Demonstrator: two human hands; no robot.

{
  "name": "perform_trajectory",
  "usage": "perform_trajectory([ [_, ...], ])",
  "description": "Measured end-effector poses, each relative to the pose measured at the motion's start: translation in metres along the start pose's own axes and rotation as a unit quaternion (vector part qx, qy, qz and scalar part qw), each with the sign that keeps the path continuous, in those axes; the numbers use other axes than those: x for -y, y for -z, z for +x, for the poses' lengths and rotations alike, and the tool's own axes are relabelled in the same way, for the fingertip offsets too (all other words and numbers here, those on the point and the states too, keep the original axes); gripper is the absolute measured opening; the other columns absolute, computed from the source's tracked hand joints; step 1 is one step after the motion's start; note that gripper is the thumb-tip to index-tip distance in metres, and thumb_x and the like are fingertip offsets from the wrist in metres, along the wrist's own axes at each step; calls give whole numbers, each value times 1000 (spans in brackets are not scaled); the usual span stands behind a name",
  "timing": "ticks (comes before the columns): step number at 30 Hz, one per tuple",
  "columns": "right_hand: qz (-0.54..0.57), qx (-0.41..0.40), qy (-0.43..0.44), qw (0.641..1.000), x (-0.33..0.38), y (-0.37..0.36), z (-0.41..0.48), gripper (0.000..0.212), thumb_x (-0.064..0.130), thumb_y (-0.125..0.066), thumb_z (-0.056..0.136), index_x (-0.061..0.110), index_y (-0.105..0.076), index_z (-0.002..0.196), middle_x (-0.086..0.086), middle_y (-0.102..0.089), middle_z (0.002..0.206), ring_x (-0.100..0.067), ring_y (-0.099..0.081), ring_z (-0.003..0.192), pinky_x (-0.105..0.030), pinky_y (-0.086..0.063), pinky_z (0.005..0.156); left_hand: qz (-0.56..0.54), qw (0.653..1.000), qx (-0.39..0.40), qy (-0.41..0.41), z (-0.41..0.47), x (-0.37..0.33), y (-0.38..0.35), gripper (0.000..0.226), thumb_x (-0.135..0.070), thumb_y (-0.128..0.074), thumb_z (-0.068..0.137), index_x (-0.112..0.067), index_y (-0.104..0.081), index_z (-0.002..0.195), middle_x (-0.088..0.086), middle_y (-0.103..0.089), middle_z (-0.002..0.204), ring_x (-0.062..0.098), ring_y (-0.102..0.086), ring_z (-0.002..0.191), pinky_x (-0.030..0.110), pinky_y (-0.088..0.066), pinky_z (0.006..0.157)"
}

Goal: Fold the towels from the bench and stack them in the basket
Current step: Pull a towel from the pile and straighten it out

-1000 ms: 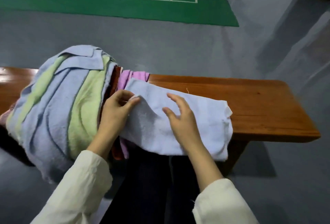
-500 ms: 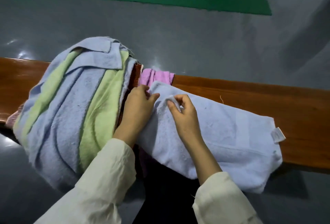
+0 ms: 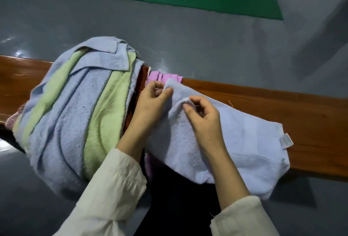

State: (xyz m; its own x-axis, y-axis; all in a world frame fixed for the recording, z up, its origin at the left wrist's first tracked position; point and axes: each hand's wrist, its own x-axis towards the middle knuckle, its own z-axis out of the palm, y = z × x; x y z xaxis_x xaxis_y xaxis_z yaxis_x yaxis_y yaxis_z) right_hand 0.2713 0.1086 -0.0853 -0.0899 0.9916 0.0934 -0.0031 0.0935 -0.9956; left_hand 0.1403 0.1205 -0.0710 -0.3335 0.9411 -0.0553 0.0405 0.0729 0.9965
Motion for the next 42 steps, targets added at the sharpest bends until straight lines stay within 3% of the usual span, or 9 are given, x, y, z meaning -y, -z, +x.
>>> perform_trajectory([
  [4,37,9,26,999,27,16,-25,22,1,-63,87,23,-63,84,15,-69,80,2,-62,83,-11,-46,76,-134,986,100,29,-49,-17,-5,21,0,-52,94,-13,-63,105,2,-72,92,11,-64,84,21,-52,77],
  [7,22,17,27,999,37,25,-51,25,-2,-63,86,23,-63,84,16,-69,80,1,-62,83,-12,-46,76,-130,987,90,9,-87,-28,-8,16,-2,-53,92,-11,-67,93,-1,-71,83,7,-62,80,16,-50,72],
  [11,18,14,5,1000,43,35,-89,27,-6,-61,86,21,-62,82,18,-68,73,6,-61,74,-9,-45,71,-26,995,75,-62,-121,-33,-13,11,-10,-63,89,-15,-66,80,-7,-67,71,2,-58,68,14,-46,65],
  [16,-11,-23,15,1000,56,46,-116,21,-6,-62,85,14,-63,80,13,-65,68,8,-59,68,-6,-43,69,23,994,69,-86,-152,-32,-14,13,-5,-62,89,-17,-65,85,-4,-70,80,2,-62,75,16,-47,72],
  [29,-23,14,31,999,71,42,-140,34,-4,-59,87,29,-64,90,16,-69,81,4,-62,82,-10,-45,76,77,978,72,-183,-190,-38,-1,7,-16,-60,90,-23,-62,91,-10,-68,87,-3,-61,83,12,-45,75],
  [33,-52,-6,29,998,72,46,-138,31,-6,-57,87,24,-60,78,17,-64,69,9,-56,70,-6,-41,70,267,907,54,-321,-195,-11,4,34,-32,-59,85,-19,-43,112,3,-49,112,15,-52,102,23,-41,90],
  [36,-37,-56,21,998,72,53,-136,30,-3,-58,88,25,-59,81,13,-62,77,11,-56,72,-6,-42,74,393,853,70,-336,-196,19,8,39,-24,-59,77,-23,-43,113,3,-41,117,24,-51,98,32,-42,84],
  [40,-12,-90,-6,996,70,61,-135,22,1,-59,90,23,-60,87,12,-62,84,14,-55,74,-6,-43,78,379,867,80,-314,-194,42,20,25,-10,-53,80,-20,-46,102,4,-52,101,28,-56,85,42,-48,75],
  [42,-12,-101,-12,995,68,64,-135,19,2,-59,90,21,-61,91,12,-62,86,14,-55,75,-7,-43,78,350,889,68,-286,-194,44,26,29,-6,-55,83,-23,-44,104,2,-56,97,20,-55,87,27,-44,79],
])
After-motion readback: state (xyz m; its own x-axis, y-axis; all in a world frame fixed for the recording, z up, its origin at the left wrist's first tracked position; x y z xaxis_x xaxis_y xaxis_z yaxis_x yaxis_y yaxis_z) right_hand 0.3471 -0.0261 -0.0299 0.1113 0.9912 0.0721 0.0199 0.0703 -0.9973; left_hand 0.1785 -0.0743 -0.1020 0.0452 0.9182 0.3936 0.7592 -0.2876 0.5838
